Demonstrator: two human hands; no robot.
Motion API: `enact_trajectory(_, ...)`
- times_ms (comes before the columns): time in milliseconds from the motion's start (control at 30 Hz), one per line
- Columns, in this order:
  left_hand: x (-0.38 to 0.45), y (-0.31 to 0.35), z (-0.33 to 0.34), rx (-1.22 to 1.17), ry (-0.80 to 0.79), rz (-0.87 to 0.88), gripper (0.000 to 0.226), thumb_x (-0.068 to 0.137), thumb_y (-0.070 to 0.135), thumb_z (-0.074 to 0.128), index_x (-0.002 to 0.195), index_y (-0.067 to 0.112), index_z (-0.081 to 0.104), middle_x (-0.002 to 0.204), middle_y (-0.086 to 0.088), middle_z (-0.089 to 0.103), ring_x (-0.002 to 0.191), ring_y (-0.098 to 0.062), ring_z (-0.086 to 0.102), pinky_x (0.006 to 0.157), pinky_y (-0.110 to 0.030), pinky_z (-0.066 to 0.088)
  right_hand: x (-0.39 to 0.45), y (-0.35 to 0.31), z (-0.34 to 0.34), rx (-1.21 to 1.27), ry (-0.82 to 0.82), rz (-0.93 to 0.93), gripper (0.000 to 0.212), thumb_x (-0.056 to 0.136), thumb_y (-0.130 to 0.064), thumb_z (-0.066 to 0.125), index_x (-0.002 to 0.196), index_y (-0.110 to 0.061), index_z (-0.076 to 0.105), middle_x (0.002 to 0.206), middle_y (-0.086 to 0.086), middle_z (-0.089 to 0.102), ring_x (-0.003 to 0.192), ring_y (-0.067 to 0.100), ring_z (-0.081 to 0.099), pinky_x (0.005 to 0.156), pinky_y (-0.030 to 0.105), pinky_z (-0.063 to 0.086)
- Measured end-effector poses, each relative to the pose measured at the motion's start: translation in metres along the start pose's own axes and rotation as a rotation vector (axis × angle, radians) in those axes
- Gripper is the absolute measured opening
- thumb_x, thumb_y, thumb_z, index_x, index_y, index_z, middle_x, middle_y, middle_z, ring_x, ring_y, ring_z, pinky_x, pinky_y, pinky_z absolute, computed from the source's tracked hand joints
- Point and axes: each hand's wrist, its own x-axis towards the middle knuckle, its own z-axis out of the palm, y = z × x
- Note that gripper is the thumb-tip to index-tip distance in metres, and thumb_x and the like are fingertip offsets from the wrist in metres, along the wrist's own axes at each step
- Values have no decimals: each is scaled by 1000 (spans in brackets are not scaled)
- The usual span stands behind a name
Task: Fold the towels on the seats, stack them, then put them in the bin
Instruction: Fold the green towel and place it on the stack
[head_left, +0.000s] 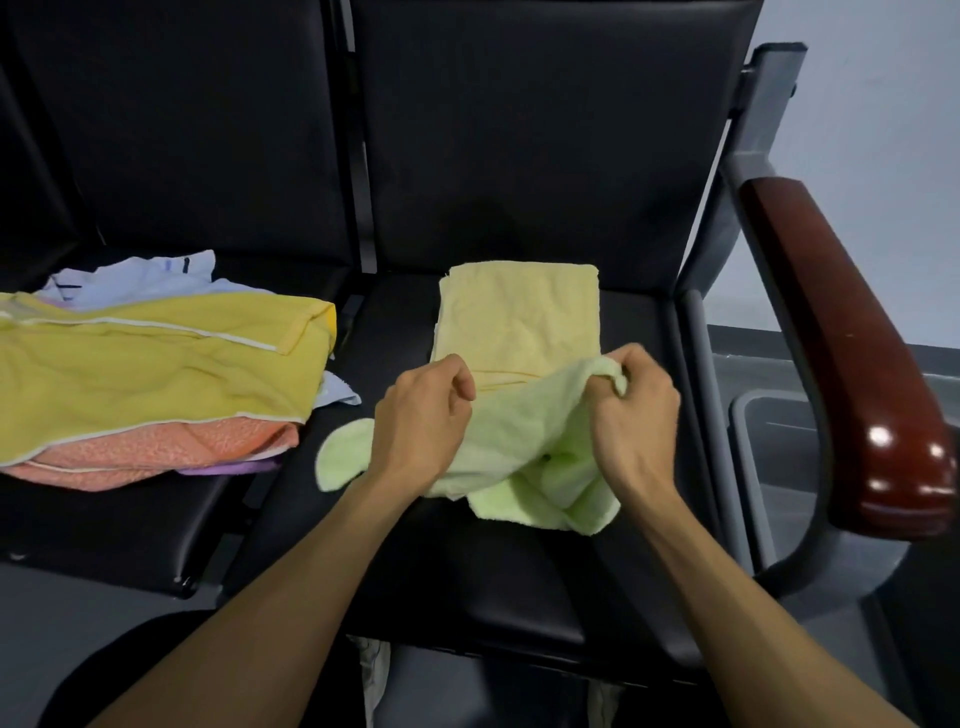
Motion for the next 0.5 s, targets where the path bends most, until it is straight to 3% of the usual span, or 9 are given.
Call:
enact_trajectory(100, -4, 9, -2, -198, -46, 42, 19, 89, 8, 59, 84, 26, 60, 72, 14, 59, 62, -11, 57, 63, -36, 53, -4, 2, 5, -117, -187, -4, 13, 84, -10, 58, 74, -18, 56, 69, -2, 62, 63, 8, 56, 54, 27, 45)
enact_trajectory(200, -9, 17, -2, -339, -228, 84, 12, 93, 16, 59, 92, 27, 58, 71, 9, 62, 57, -15, 62, 64, -42, 56, -7, 3, 10, -157, -266, 20, 8, 83, -18, 65, 78, -20, 59, 67, 1, 63, 59, 13, 54, 53, 29, 43)
enact_trajectory(300, -11, 19, -1, -388, -377, 86, 12, 92, 21, 62, 99, 28, 54, 86, 6, 67, 66, -16, 69, 74, -47, 58, -5, 2, 11, -163, -296, 40, 7, 83, -20, 67, 81, -20, 60, 64, -2, 63, 53, 9, 51, 48, 23, 39)
enact_trajectory(400, -15, 22, -2, -389, -494, 119, 26, 89, 24, 67, 110, 27, 52, 92, 8, 69, 80, -10, 68, 79, -37, 57, -6, 0, 12, -123, -365, 36, 10, 82, -20, 69, 78, -18, 60, 71, -2, 68, 67, 12, 64, 56, 29, 51)
enact_trajectory(500, -16, 22, -1, -365, -447, 126, 26, 86, 17, 65, 109, 24, 54, 88, 10, 66, 82, -8, 63, 74, -32, 53, -8, 2, 13, -147, -460, -39, 17, 83, -26, 71, 75, -19, 59, 71, -3, 66, 69, 12, 62, 62, 34, 50)
